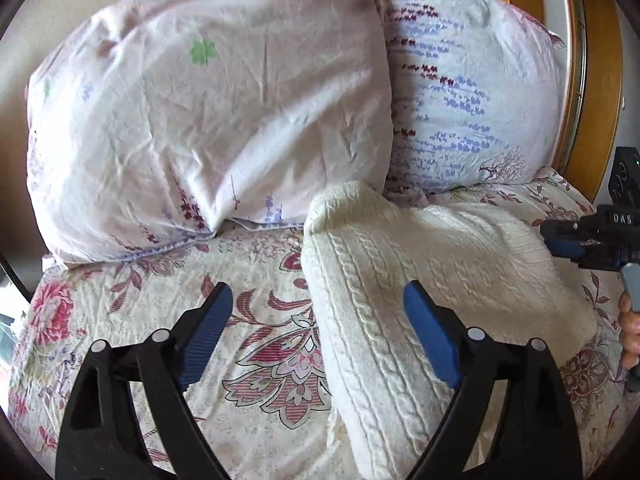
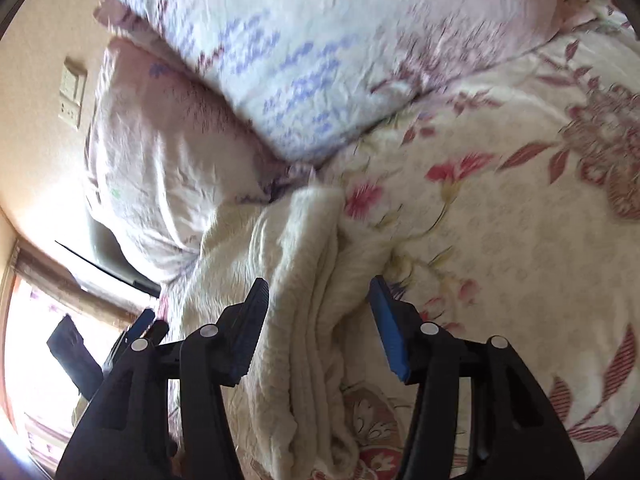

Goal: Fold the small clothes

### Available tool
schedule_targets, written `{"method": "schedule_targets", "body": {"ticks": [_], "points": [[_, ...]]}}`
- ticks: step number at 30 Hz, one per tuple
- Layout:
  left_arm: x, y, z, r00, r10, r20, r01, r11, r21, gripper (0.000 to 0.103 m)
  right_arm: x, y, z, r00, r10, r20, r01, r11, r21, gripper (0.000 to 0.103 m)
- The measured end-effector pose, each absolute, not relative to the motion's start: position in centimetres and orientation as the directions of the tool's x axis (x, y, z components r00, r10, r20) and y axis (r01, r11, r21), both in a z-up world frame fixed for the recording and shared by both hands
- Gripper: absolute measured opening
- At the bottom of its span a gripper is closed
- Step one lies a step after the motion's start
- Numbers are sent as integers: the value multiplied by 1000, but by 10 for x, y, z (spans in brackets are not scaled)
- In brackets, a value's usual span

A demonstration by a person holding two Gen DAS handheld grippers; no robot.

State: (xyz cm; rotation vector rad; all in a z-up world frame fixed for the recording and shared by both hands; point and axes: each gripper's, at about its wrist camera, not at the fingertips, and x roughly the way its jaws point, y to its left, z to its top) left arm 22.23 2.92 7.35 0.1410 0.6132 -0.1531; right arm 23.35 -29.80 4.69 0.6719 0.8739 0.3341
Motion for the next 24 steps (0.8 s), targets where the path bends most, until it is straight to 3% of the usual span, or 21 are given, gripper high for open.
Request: {"method": "schedule_targets", "body": {"ticks": [5, 6, 7, 14, 18, 20, 21, 24], "points": [[210, 2, 77, 815, -94, -572, 221, 963, 157, 92, 256, -277, 39, 561, 586, -585, -11, 712, 702, 54], [210, -3, 75, 813, -83, -576, 220, 960, 171, 92, 256, -267, 36, 548, 596, -587, -25, 713, 700, 42], [209, -4, 72, 807, -75, -586, 220, 959, 180, 92, 258, -259, 33, 535, 602, -593, -41, 720, 693, 15], [215, -19, 49, 766, -34, -642, 220, 952, 212, 92, 247, -269, 31, 580, 445, -682, 55, 814, 578, 8], [213, -18, 46, 768, -23, -640, 209, 954, 216, 93, 248, -274, 19, 554, 446, -703, 79, 812, 578, 8], [209, -11, 49, 773, -28, -634, 204, 957, 206, 94, 245, -274, 21, 552, 489, -675, 55, 786, 615, 10], [204, -4, 53, 778, -36, -627, 203, 959, 197, 94, 240, -278, 25, 552, 516, -655, 43, 767, 640, 17], [186, 21, 59, 792, -78, -606, 216, 963, 159, 97, 220, -283, 36, 564, 548, -618, 9, 744, 668, 72]]}}
